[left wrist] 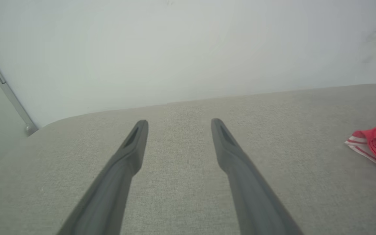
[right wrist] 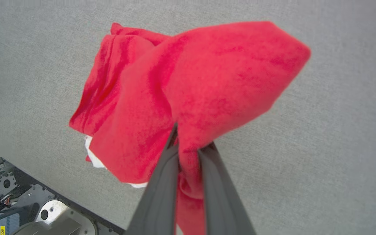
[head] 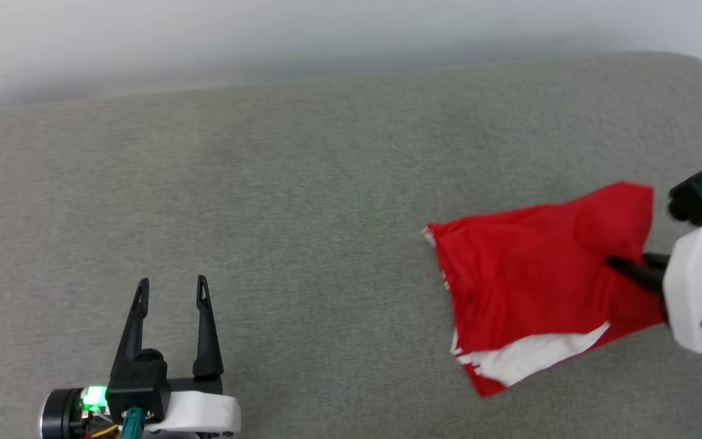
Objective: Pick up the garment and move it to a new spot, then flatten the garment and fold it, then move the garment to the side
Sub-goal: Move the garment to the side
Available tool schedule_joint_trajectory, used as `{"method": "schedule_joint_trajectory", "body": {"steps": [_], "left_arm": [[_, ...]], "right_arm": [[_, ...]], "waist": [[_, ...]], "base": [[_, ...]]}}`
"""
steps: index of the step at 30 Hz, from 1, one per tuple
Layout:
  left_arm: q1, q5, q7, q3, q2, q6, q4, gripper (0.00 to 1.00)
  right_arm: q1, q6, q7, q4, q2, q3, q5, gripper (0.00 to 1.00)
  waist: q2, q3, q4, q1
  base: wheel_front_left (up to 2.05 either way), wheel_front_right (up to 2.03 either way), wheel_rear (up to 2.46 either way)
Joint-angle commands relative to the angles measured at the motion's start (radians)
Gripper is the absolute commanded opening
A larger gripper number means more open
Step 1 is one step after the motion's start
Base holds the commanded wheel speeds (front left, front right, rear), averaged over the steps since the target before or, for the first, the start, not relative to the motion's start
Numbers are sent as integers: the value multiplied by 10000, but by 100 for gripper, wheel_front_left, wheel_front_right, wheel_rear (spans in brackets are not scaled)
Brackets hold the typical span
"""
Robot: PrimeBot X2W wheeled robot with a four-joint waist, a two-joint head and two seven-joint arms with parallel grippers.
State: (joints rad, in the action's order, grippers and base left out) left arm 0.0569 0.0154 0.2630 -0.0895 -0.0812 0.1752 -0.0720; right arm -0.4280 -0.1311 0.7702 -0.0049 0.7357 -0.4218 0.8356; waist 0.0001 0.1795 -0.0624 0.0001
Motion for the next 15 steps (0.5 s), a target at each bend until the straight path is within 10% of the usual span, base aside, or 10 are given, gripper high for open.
{"method": "schedule_joint_trajectory", "body": {"steps": [1, 15], "left_arm": [[-132, -41, 22, 48, -31, -42, -79, 100], [-1173, -144, 20, 415, -460, -355, -735, 100]], "right_arm": [[-216, 8, -106, -18, 104, 153, -15, 0], [-1710, 8, -1019, 1667, 2001, 908, -2293, 0]], "waist": [[-1, 471, -520, -1], [-1, 2462, -1326, -1]], "base": [[0, 0, 0], [0, 0, 0]]}}
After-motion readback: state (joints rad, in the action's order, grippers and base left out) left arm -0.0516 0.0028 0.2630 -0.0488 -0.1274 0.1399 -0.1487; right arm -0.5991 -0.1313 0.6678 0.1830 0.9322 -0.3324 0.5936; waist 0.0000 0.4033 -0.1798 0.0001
